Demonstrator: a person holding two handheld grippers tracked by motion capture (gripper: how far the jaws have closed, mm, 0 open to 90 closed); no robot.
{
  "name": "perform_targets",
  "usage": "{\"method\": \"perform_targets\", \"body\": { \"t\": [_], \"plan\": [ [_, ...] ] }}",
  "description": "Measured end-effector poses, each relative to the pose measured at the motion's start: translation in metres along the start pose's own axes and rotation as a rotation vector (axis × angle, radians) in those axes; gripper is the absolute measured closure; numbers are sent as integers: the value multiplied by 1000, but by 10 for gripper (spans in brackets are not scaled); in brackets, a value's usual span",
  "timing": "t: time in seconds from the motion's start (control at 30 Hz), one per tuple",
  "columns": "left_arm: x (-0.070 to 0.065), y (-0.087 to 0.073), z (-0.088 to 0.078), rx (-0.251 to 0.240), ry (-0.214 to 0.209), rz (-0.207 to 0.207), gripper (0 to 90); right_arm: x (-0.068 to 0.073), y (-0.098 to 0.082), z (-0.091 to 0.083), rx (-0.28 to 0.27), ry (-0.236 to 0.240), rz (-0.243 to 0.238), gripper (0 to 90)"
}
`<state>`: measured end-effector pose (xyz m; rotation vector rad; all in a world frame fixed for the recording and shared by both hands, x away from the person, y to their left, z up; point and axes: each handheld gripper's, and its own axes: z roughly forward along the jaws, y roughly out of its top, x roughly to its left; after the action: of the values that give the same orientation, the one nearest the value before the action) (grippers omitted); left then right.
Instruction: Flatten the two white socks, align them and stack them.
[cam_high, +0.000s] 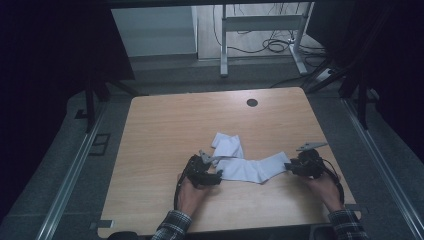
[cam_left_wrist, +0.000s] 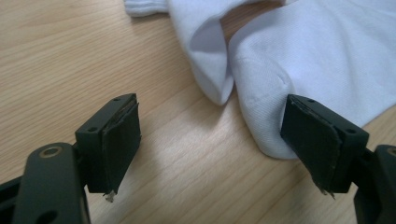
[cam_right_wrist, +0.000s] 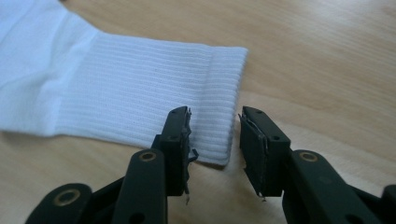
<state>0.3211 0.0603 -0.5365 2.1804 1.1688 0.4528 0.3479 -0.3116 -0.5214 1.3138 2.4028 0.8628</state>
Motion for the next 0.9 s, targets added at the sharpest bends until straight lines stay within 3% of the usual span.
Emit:
{"method": "perform_targets", "body": {
  "t": [0.2,0.33,0.53,0.63,0.77,0.8,0.87,0.9],
  "plan": [
    [0,-9,-10,18,0,8,202,14,-7,-5,8,26,-31,601],
    [3,-22,-22,31,-3,15,202,35,-17,-11,10,59,-57,577],
    [13,-45,-42,36,-28,-22,205,56,-26,-17,7,85,-87,560],
    [15,-48,-44,35,-48,-39,211,60,-29,-17,-2,90,-96,558],
    [24,-34,-54,5,-72,-37,259,60,-24,-21,5,101,-84,554],
    [31,-20,-58,-15,-84,-43,299,55,-20,-24,-17,105,-60,554],
    [33,-12,-58,-25,-87,-33,315,53,-19,-25,-21,101,-52,554],
    [36,-2,-58,-34,-114,-32,380,47,-16,-26,-39,93,-33,554]
  ]
}}
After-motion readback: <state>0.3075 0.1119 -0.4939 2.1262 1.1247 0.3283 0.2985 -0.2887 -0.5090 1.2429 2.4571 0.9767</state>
